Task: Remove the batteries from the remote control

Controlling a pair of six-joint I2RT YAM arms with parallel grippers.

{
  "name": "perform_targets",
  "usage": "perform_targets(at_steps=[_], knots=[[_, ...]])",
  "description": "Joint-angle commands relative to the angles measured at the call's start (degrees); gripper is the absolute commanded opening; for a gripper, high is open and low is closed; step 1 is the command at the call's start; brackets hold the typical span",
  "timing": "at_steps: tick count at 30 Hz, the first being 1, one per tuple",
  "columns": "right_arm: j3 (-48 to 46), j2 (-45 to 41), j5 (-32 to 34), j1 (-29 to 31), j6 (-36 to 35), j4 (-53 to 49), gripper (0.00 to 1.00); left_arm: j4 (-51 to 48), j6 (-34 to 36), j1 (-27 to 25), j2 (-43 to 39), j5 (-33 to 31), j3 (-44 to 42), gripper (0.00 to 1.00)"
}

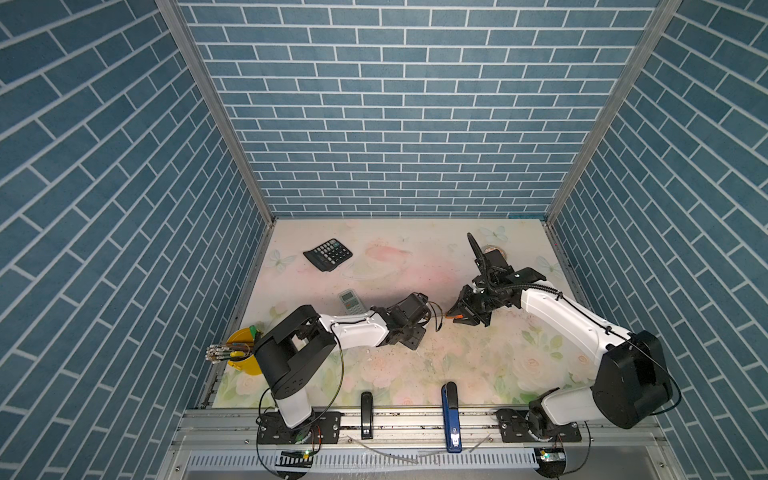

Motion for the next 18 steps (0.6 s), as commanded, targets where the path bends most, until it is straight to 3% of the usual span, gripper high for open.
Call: perform_targets(at_steps=[1, 18], knots=[[6.28, -0.17, -9.16, 1.95, -4.12, 9.91, 0.0, -1.18, 1.88, -1.69, 3.92, 8.6, -1.67, 0.47], [6.88, -0.04, -9.28, 2.21, -4.27, 9.43, 0.0, -1.19, 2.09, -2.16, 4.27, 8.6, -1.46, 0.45]])
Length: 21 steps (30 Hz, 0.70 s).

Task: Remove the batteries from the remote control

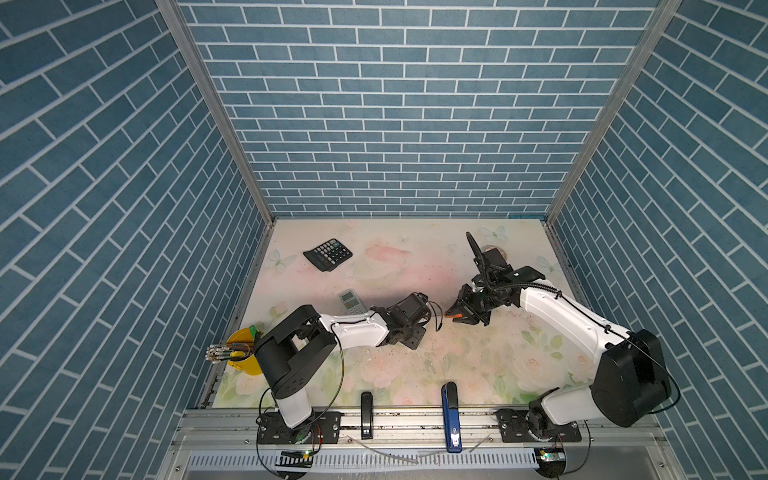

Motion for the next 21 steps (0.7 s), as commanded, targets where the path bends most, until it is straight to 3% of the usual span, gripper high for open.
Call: perform_targets(at_steps=[1, 21], knots=[[6.09, -0.39, -9.72, 1.93, -4.29, 9.83, 0.0, -1.47, 2.16, -2.15, 4.25, 8.83, -1.51, 0.45], [7.72, -0.23, -9.69, 2.0, -4.67, 8.86, 0.0, -1.36, 2.09, -2.63, 4.9, 8.93, -1.16, 0.44]])
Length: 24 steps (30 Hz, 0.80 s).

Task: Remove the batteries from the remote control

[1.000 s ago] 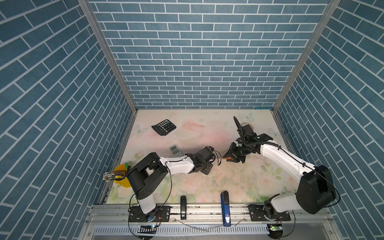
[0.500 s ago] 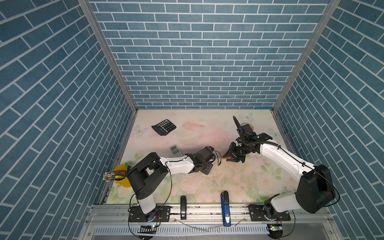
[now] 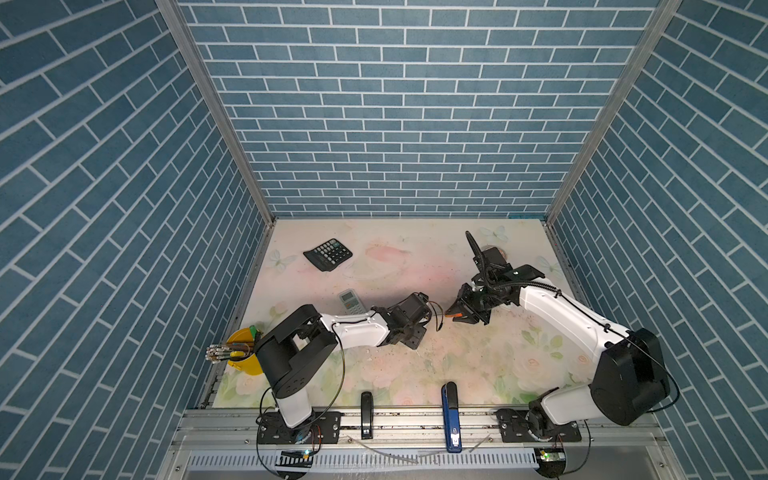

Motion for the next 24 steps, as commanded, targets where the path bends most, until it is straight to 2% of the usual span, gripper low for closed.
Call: perform_targets(at_steps=[1, 15, 24], knots=[[6.69, -0.66, -10.11, 1.9, -4.62, 9.86, 0.0, -1.61, 1.98, -2.51, 4.63, 9.37, -1.38, 0.44], [7.75, -0.39, -9.11, 1.86, -6.84, 5.7, 0.0, -1.62, 1.81, -2.58, 4.63, 9.03, -1.64, 0.44], [5.87, -2.82, -2.36, 0.92, -10.41, -3.44, 0.0, -1.94, 1.76, -2.57, 4.28, 8.61, -1.92, 0.43]])
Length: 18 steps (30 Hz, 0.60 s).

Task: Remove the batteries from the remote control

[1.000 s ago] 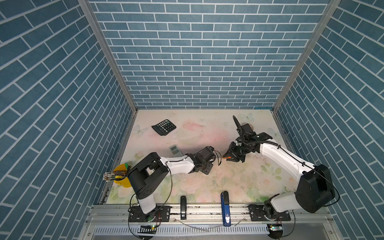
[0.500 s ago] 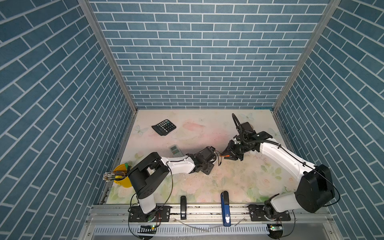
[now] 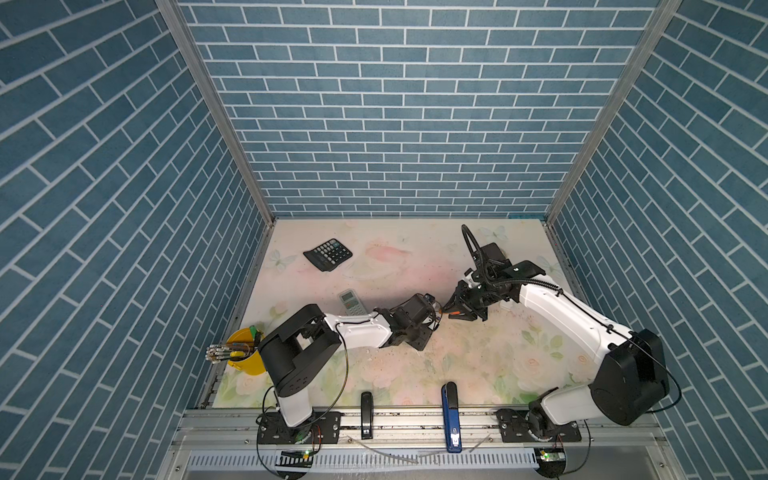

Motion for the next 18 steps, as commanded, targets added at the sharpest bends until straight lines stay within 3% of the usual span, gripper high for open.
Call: perform_targets(at_steps=[1, 18], knots=[[2.33, -2.85, 0.81, -0.46, -4.06, -1.6, 0.0, -6.02, 0.96, -1.47, 3.21, 4.19, -2.21, 0.43], [2.46, -4.12, 7.94, -3.39, -7.26, -12.41, 0.0, -6.65, -0.35, -1.51, 3.27, 2.85, -2.65, 0.41]])
